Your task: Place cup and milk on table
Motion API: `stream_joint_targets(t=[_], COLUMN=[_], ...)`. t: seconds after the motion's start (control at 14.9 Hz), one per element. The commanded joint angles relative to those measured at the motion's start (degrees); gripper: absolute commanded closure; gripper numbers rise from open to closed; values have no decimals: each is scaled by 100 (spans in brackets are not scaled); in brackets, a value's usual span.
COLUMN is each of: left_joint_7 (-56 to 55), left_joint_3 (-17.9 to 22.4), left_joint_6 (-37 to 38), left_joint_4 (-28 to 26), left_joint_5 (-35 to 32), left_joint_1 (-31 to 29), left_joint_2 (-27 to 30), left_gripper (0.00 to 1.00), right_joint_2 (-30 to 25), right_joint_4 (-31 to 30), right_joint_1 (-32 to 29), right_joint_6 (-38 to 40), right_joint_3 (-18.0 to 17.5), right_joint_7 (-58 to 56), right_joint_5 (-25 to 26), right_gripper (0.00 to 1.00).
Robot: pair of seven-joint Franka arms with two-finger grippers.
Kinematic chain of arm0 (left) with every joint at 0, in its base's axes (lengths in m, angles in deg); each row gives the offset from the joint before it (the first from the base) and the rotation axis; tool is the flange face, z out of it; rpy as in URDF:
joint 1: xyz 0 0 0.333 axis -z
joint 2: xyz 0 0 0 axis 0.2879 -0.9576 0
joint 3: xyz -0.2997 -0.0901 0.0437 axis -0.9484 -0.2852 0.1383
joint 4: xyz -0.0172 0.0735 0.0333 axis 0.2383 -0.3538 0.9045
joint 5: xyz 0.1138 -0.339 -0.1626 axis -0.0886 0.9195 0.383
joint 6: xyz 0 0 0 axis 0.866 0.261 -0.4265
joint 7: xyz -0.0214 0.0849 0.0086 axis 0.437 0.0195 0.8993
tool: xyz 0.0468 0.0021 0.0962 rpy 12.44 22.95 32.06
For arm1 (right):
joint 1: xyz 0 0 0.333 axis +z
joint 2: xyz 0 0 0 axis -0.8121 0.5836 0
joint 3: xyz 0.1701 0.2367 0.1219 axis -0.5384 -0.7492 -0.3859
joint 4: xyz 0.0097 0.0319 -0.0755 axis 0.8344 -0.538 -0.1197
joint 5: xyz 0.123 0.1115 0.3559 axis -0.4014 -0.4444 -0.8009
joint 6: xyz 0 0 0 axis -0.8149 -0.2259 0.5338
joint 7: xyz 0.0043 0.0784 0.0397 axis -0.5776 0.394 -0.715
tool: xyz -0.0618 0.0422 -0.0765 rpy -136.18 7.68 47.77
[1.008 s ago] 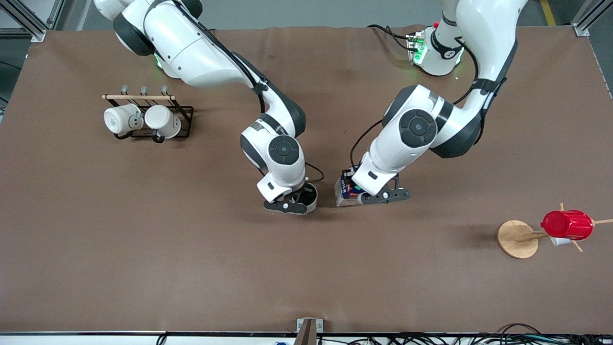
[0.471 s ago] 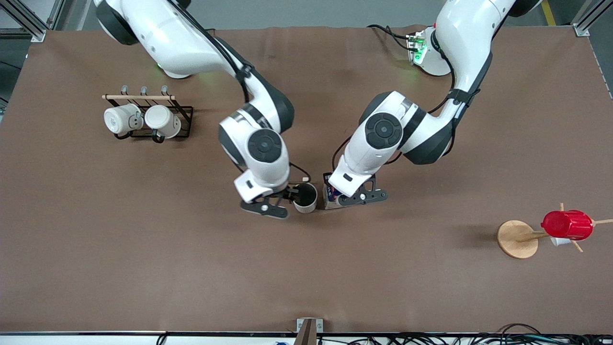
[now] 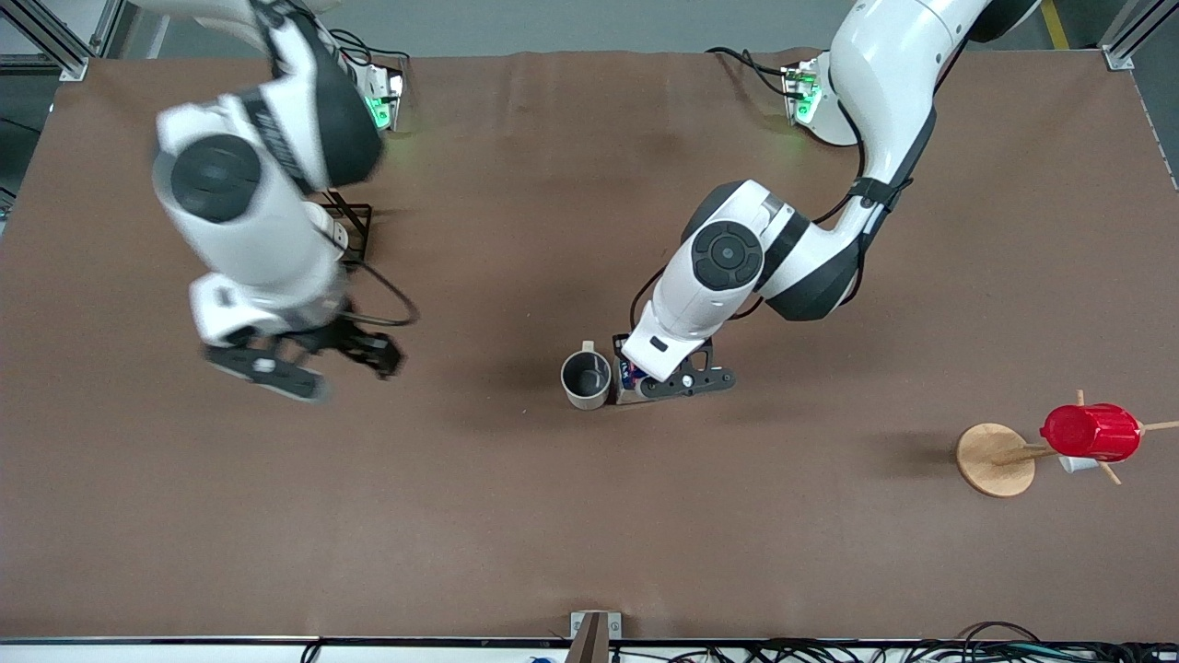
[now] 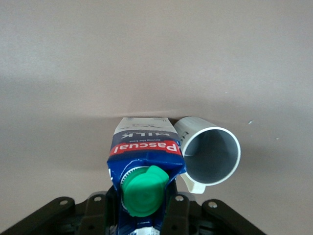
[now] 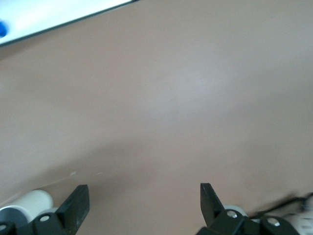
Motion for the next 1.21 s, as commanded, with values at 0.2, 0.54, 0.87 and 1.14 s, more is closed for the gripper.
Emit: stream_joint_targets(t=[0.2,0.54,0.87,1.14], left_joint_7=[-124,-238,-397,-353], left_joint_3=[52,61,87,543], left_joint_6=[96,51,471,1492], left_joint_4=[231,240,424,670], left_joint_5=[-537,-537,-554,-589], left_joint_1=[233,242,154,-21], left_joint_2=[-277,-356,3,888], left_gripper=[68,26,0,0], right_joint_2=[-1128,-1525,-1490,-1499], right_joint_4=[-452,-408,-303,-303], right_joint_1=[-624,-1107,-1467,-1169], right_joint_6=[443,962,954,1111], right_joint_3=[986,1646,1393,1393], right_joint_7=[-1670,-3761,-3818,-3764], right_joint_5=[-547,-1101,-1383,-1374], right_gripper=[0,0,0,0])
